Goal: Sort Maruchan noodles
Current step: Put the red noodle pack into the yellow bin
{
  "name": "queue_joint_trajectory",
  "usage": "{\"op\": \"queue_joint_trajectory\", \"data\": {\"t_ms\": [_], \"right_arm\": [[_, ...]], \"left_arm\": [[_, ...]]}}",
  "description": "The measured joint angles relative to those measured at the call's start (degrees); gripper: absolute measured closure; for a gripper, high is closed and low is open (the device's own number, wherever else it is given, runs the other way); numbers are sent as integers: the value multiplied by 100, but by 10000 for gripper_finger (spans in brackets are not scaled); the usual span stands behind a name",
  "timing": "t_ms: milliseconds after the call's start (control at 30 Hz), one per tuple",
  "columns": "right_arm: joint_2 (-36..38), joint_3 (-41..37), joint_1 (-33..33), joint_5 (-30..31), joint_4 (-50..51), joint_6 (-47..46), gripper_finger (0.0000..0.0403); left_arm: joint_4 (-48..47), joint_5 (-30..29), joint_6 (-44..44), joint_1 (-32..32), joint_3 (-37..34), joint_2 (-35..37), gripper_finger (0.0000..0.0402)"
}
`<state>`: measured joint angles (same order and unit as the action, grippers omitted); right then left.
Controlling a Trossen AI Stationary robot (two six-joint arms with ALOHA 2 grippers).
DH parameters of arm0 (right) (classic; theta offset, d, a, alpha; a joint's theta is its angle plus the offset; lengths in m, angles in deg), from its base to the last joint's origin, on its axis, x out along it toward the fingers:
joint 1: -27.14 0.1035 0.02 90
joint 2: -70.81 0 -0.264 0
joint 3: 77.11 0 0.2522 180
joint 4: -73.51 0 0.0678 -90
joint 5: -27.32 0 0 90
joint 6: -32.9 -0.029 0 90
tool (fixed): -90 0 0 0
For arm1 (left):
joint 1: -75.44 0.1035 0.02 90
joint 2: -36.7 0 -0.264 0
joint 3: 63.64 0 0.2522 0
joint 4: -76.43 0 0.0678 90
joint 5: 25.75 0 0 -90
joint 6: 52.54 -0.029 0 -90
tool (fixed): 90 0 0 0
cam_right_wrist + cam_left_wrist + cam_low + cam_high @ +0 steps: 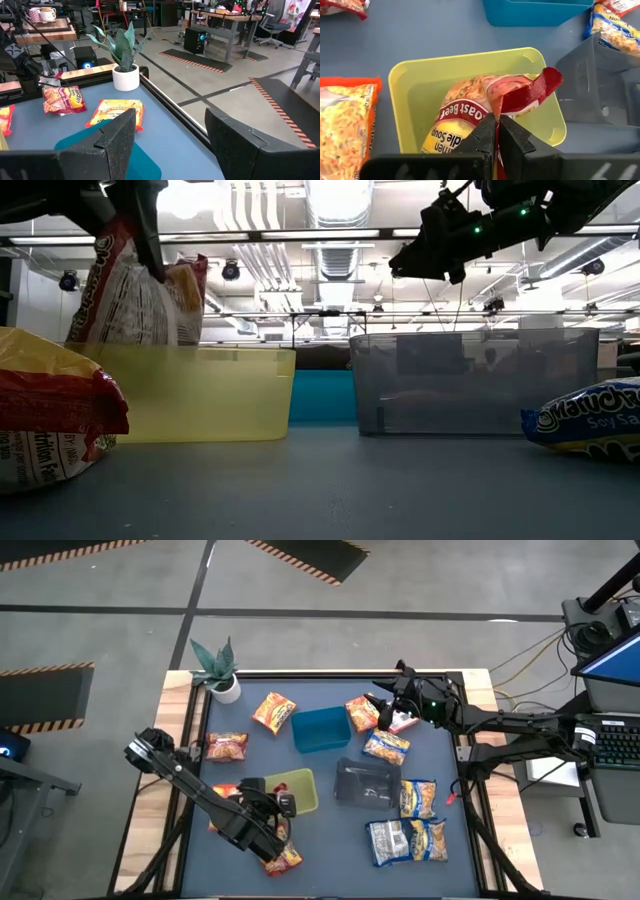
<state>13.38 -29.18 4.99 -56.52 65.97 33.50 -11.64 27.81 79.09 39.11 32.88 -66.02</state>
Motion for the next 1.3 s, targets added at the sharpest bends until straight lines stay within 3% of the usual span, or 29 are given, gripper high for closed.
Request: {"op": "queue_joint_trajectory", "data": {"t_ms": [800,1300], "right_arm": [[0,0,0,2,-4,-2,177],[0,0,0,0,-2,2,177]], "left_arm": [[-519,379,94,2,-7,-21,399],[-1230,1219,83,6,-8,-21,317]]}}
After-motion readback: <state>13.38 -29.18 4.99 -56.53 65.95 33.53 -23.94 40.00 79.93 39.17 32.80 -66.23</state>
